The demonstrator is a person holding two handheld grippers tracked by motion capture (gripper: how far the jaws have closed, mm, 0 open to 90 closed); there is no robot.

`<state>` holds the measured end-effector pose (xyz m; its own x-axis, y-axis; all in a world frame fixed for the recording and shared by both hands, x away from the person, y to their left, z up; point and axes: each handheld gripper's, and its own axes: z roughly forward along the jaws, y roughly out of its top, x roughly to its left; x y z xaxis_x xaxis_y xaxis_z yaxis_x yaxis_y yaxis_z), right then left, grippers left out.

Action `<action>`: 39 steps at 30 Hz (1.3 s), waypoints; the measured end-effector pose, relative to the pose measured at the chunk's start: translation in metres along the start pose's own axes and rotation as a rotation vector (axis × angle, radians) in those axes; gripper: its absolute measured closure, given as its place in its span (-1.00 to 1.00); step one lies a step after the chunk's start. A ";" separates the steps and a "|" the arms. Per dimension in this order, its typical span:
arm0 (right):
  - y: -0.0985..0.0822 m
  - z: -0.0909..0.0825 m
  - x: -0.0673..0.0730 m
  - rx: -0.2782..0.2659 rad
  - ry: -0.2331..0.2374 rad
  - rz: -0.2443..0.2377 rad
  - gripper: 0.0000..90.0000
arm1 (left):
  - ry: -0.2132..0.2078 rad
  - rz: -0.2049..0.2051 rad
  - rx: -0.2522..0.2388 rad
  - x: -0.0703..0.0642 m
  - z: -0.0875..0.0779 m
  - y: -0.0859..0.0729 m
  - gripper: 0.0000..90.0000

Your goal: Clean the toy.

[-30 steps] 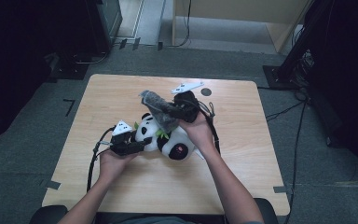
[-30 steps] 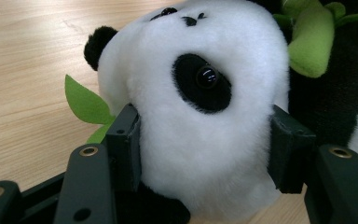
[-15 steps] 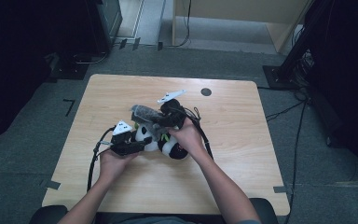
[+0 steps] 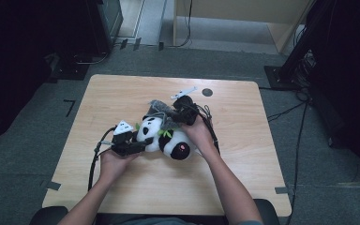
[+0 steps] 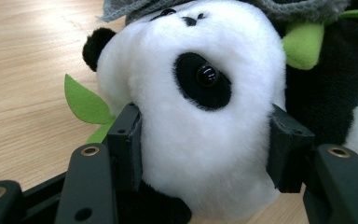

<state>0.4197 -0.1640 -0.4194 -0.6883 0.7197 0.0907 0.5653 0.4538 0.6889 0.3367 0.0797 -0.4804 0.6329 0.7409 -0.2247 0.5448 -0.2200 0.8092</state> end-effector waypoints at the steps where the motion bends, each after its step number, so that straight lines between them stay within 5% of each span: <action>1: 0.000 -0.002 -0.001 -0.002 -0.014 0.001 0.75 | -0.001 -0.001 0.001 0.000 0.000 0.000 -0.10; 6: -0.004 -0.007 -0.013 -0.021 -0.021 0.038 0.75 | -0.001 0.000 0.000 0.000 0.000 0.000 -0.10; 15: -0.013 -0.023 -0.041 -0.022 -0.120 0.104 0.75 | -0.005 -0.005 -0.001 0.001 0.000 -0.001 -0.10; 19: -0.013 -0.033 -0.045 -0.068 -0.157 0.106 0.75 | -0.004 -0.003 0.002 0.002 0.000 -0.001 -0.10; 31: -0.002 -0.089 -0.028 -0.267 -0.083 0.098 0.75 | 0.003 -0.014 0.021 0.002 0.000 0.004 -0.10; 39: -0.023 -0.102 -0.025 -0.237 -0.075 0.109 0.74 | -0.006 -0.035 0.037 0.003 0.001 0.008 -0.10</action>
<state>0.3771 -0.2460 -0.3637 -0.5884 0.7987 0.1260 0.5057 0.2419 0.8281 0.3437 0.0796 -0.4757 0.6165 0.7447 -0.2557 0.5863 -0.2175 0.7804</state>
